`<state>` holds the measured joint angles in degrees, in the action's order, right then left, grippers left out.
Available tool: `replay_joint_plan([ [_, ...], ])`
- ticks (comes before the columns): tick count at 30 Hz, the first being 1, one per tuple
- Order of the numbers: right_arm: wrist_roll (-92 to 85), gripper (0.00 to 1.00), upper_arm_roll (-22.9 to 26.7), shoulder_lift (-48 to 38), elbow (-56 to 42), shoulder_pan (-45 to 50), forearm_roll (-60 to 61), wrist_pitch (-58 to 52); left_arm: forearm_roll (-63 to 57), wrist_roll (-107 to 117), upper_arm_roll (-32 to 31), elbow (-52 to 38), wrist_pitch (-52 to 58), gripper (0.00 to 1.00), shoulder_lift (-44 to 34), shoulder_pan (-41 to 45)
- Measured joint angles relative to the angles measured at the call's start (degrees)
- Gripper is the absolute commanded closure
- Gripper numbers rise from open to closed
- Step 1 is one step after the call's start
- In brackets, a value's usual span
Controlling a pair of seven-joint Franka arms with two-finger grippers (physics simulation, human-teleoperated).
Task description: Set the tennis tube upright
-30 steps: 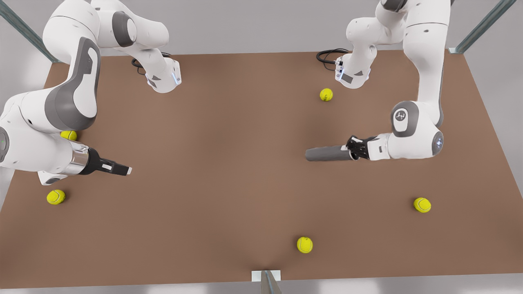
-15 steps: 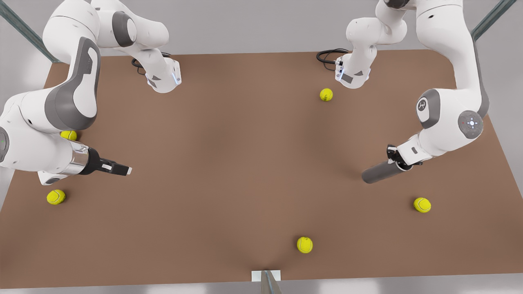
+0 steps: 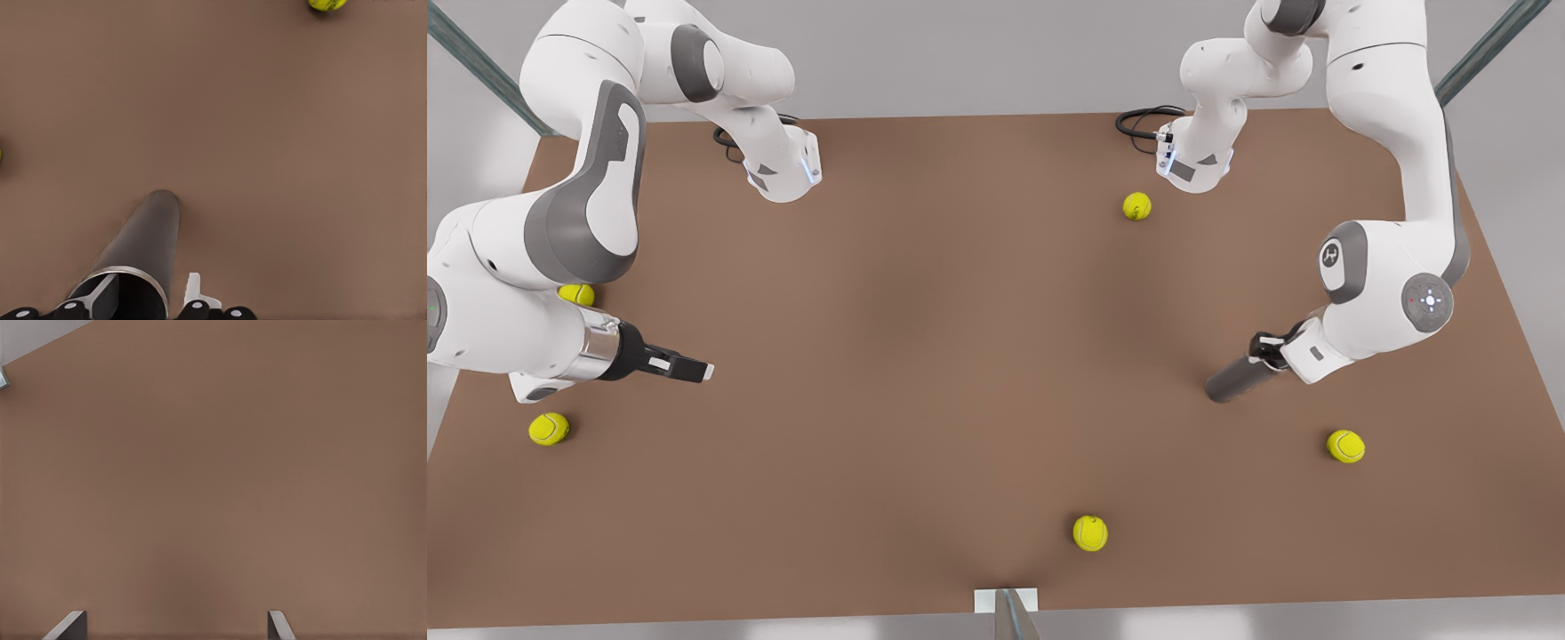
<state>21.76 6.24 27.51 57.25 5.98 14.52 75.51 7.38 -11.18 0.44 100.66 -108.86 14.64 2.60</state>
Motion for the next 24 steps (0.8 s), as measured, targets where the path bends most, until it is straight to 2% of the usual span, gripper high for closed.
replay_joint_plan([
  [13, 0.01, 0.0, 0.0, 0.0, 0.01, 0.0, 0.04, 0.0, -2.36, 4.51, -0.06, -0.03, -0.17, 0.0, -0.12, 0.2],
  [19, 0.01, 0.0, 0.0, 0.0, 0.01, 0.0, 0.04, 0.0, -3.52, 5.83, -0.06, -6.82, 2.27, 0.0, -4.81, -0.15],
  [24, -0.16, 0.0, 0.07, -0.17, -0.68, 2.45, -5.56, 1.78, -7.44, 6.67, -0.08, -7.52, 7.06, 0.0, -9.82, -0.07],
])
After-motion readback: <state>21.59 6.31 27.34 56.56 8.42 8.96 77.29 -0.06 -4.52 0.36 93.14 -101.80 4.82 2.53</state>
